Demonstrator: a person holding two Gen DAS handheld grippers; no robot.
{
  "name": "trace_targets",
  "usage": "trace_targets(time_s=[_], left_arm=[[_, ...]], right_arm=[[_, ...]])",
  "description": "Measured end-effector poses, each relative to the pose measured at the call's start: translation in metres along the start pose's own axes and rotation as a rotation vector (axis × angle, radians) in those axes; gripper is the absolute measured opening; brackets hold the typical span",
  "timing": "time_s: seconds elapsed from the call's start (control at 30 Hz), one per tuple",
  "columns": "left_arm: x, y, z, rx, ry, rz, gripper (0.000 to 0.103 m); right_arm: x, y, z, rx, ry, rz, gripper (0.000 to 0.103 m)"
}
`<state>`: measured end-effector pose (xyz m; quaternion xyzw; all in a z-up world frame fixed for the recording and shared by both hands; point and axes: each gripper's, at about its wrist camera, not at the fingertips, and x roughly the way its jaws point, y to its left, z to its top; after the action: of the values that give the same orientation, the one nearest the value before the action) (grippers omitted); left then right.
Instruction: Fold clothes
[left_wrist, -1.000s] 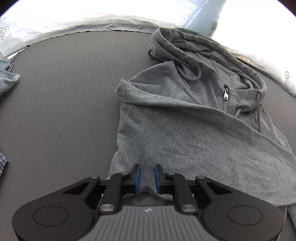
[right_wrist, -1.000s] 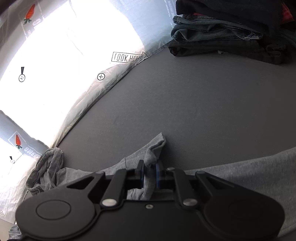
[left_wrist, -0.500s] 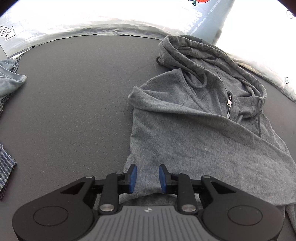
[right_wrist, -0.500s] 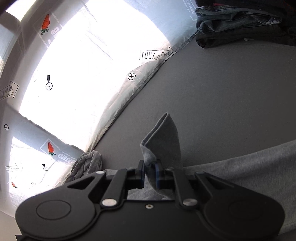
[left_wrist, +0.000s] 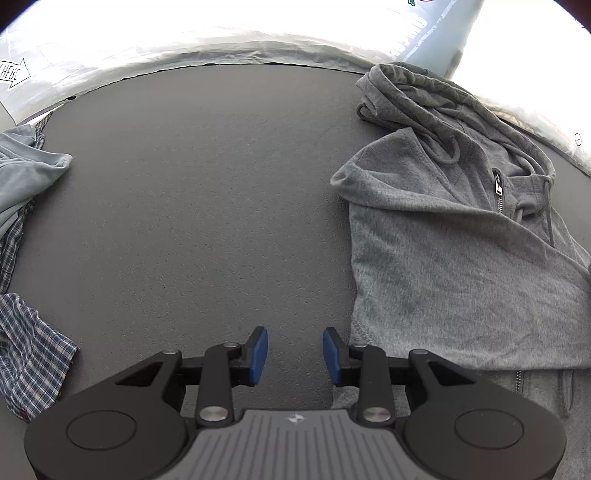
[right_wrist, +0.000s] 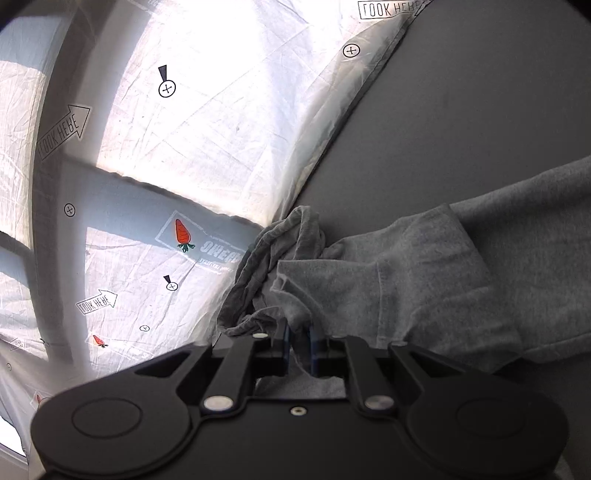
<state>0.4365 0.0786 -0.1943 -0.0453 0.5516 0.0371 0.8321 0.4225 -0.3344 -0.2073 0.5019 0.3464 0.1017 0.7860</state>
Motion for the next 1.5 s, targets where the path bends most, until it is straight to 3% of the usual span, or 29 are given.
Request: trace_targets(time_s=[0.37, 0.67, 0.83, 1.03, 1.27, 1.37, 1.5], left_arm=[[0.005, 0.023, 0.007, 0.01, 0.006, -0.112, 0.037], [0.006, 0.028, -0.001, 0.053, 0.003, -0.16, 0.042], [0.007, 0.028, -0.002, 0.049, -0.008, -0.17, 0.046], [0.005, 0.024, -0.004, 0.026, -0.009, -0.156, 0.047], [-0.021, 0.01, -0.018, 0.029, -0.035, -0.129, 0.048], [-0.033, -0.002, -0.03, 0.045, -0.029, -0.113, 0.048], [-0.047, -0.026, -0.05, 0.09, -0.023, -0.106, 0.049]], right_arm=[[0.093, 0.052, -0.069, -0.021, 0.232, 0.009, 0.011], [0.139, 0.032, -0.11, 0.13, 0.321, -0.1, 0.011], [0.137, 0.019, -0.113, 0.22, 0.327, -0.108, 0.013], [0.127, 0.028, -0.106, 0.189, 0.338, -0.085, 0.035], [0.097, 0.031, -0.096, 0.162, 0.328, -0.04, 0.035], [0.077, 0.033, -0.089, 0.099, 0.329, -0.066, 0.036], [0.041, 0.043, -0.088, -0.152, 0.319, -0.184, 0.044]])
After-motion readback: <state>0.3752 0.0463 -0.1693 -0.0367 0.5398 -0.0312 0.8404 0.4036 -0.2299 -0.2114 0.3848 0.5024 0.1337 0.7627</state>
